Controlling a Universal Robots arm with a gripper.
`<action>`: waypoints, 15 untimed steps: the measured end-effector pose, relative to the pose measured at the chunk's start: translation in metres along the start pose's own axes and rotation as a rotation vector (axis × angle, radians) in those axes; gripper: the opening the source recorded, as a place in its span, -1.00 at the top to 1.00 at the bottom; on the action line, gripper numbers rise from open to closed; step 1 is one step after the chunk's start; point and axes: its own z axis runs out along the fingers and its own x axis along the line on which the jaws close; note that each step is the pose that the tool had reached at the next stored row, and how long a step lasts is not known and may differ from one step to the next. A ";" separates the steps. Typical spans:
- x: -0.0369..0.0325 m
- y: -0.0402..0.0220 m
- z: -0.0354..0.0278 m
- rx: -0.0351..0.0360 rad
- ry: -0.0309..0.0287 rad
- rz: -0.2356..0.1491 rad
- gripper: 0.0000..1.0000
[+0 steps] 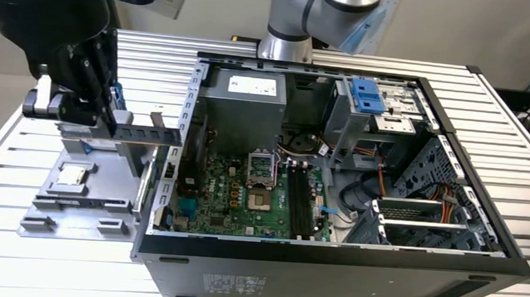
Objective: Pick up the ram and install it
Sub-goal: 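Pick up the ram and move it above insertion slot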
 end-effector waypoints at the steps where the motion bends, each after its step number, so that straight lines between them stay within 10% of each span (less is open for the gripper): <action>1: 0.0000 -0.0017 0.0000 -0.0002 -0.0001 0.000 1.00; 15: -0.0005 -0.0278 0.0000 -0.0020 0.0000 0.000 1.00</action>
